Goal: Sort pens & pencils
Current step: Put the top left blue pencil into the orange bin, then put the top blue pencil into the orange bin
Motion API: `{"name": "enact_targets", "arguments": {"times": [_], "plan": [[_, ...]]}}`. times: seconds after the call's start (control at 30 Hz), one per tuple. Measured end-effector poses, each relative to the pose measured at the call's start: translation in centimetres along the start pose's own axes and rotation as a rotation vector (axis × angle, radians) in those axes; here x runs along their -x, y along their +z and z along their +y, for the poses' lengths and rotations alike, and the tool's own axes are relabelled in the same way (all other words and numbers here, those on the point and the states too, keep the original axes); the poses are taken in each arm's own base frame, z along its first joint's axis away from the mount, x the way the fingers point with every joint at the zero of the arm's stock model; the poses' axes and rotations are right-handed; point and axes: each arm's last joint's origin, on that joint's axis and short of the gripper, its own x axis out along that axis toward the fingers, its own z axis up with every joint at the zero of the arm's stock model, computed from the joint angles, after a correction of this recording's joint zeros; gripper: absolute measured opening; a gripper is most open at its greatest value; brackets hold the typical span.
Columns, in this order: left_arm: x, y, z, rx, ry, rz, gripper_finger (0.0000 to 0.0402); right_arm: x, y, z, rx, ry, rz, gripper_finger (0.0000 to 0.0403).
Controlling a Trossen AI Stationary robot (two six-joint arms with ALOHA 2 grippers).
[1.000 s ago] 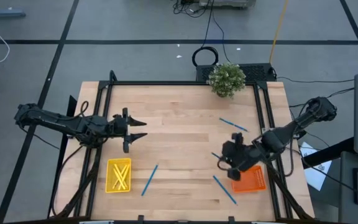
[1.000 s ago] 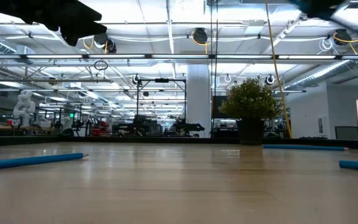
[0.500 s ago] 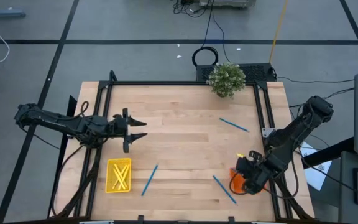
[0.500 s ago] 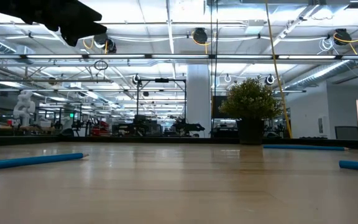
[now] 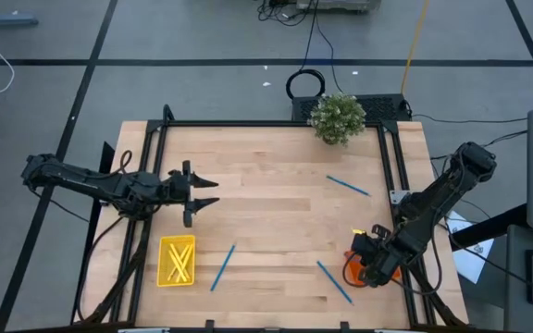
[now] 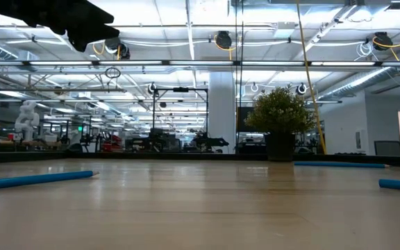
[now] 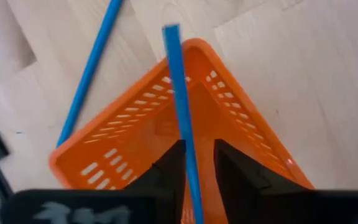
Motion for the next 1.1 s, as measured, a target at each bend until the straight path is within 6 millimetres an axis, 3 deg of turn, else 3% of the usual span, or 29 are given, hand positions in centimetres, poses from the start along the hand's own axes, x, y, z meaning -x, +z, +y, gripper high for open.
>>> {"name": "enact_targets", "arguments": {"times": [0.37, 0.6, 0.77, 0.93, 1.1], "plan": [[0.0, 0.0, 0.0, 0.0, 0.0, 0.0, 0.0207, 1.4, 0.8, -0.3, -0.012, 0.094, -0.059, 0.0121], [0.0, 0.0, 0.0, 0.0, 0.0, 0.0, 0.0207, 2.9, 3.6, 0.5, 0.18, 0.203, -0.378, 0.0122], [0.0, 0.0, 0.0, 0.0, 0.0, 0.0, 0.0207, 3.7, 6.4, 0.7, 0.35, 0.133, -0.654, 0.0123], [0.0, 0.0, 0.0, 0.015, -0.001, 0.0, 0.0207, 3.5, 9.3, -1.4, 0.274, -0.017, -0.713, 0.0123], [0.0, 0.0, 0.0, 0.012, -0.001, 0.001, 0.0207, 2.7, 11.3, -6.1, 0.02, -0.212, -0.567, 0.0123]]}}
